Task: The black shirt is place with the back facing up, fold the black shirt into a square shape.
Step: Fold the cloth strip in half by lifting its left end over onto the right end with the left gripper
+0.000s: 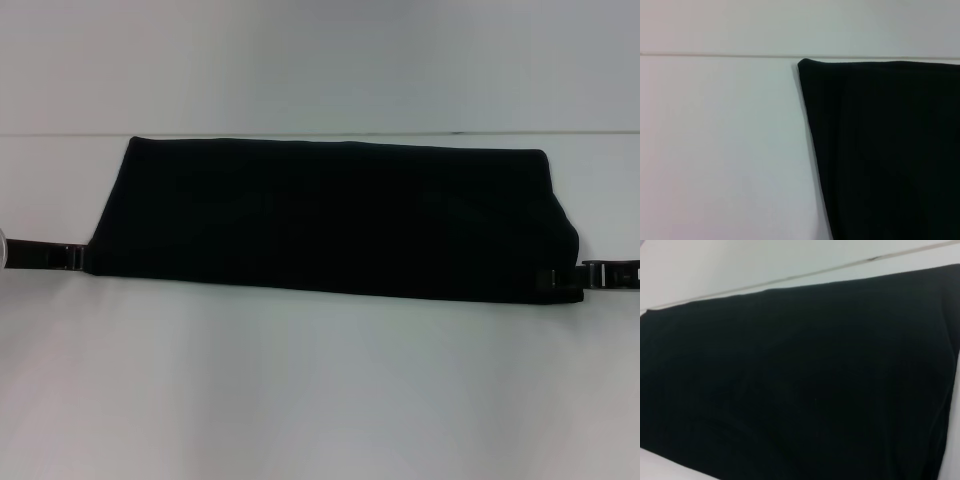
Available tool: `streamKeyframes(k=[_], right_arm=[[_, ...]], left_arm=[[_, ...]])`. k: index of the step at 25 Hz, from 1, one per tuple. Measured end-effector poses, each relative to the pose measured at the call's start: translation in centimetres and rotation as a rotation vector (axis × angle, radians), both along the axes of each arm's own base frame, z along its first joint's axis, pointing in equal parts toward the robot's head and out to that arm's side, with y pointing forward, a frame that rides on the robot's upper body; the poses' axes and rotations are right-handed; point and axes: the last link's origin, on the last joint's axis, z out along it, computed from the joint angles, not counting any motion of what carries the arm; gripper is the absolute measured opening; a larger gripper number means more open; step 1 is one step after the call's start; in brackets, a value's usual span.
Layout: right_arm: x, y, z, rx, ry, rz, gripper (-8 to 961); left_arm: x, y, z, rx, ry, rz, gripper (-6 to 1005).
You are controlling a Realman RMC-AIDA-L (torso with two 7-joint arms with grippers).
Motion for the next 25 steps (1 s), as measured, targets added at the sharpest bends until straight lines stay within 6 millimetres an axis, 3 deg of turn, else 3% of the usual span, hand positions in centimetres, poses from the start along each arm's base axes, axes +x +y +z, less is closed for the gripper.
streamKeyframes(k=[5,16,25], right_arm=[[-0.1,0.0,-0.1,-0.005,-0.011,0.013,524],[0.7,-0.3,1.0,0.017,-0.018,0.004,70],[1.7,-1.1,2.2,0.022,-0.015,-0.007,13]], left_arm=[[0.0,0.0,0.0,-0.001,0.0,-0.001,0],[0.7,-0.8,0.4,-0.061,-0.029,-0.006,1],[0.9,-1.9,0.8,-0.119,-0.049,0.0,0]])
